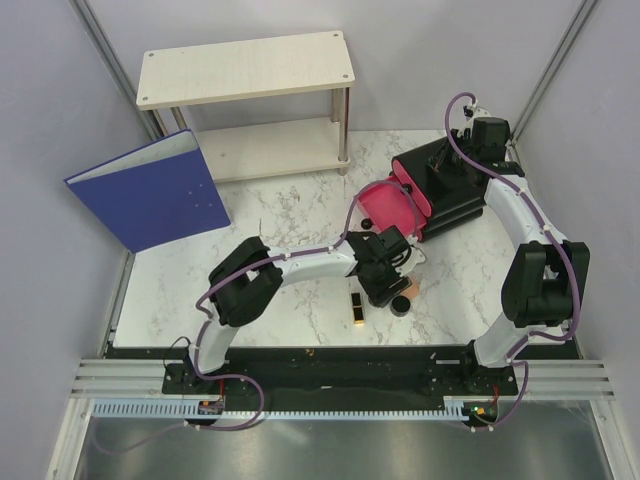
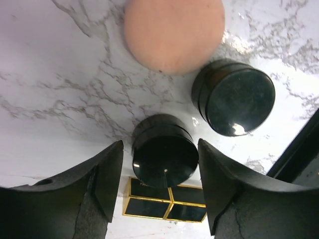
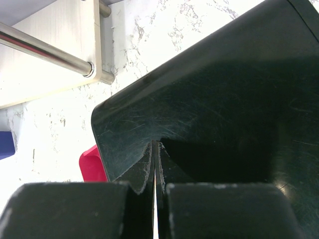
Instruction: Organize the makeup
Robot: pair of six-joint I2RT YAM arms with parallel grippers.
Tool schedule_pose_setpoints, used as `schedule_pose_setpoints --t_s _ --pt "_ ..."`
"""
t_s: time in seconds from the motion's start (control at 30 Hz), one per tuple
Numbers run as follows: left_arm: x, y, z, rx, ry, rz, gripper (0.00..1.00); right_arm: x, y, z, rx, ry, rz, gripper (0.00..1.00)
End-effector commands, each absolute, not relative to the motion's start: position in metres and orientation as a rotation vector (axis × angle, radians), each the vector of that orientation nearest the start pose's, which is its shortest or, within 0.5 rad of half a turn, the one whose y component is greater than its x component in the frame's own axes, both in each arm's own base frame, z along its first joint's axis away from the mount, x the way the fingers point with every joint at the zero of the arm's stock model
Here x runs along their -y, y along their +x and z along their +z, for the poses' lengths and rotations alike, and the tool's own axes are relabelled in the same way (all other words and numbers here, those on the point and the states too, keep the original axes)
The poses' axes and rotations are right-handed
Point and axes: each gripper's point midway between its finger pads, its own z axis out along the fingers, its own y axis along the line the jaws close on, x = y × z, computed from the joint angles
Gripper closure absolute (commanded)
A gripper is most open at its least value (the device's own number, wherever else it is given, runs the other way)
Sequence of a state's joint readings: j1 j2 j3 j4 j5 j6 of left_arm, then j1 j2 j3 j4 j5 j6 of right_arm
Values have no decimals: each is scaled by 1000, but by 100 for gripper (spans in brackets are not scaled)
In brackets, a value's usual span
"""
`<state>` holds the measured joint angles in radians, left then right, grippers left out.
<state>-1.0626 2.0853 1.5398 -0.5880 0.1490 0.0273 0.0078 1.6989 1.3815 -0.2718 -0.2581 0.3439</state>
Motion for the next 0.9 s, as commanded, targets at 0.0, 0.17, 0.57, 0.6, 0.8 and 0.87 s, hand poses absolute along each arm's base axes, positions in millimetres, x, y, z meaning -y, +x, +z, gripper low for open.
schedule_pose_setpoints --t_s 0.0,0.17,0.57,0.6,0.8,0.87 --pt "430 219 36 -2304 1446 -461 34 -49 359 39 -2835 360 344 100" --pt "437 219 37 -2306 1439 -487 51 -49 359 38 -2841 357 343 100" --pt "406 209 41 -2329 1433 -433 94 -50 360 36 -2842 358 352 100" --pt "404 209 44 -2326 1430 -429 96 -50 360 35 -2842 358 352 100" --pt "409 218 77 -2282 1382 -446 98 -51 362 36 -2839 359 359 100" --pt "412 224 85 -2272 1366 -449 98 -51 362 37 -2838 360 361 100"
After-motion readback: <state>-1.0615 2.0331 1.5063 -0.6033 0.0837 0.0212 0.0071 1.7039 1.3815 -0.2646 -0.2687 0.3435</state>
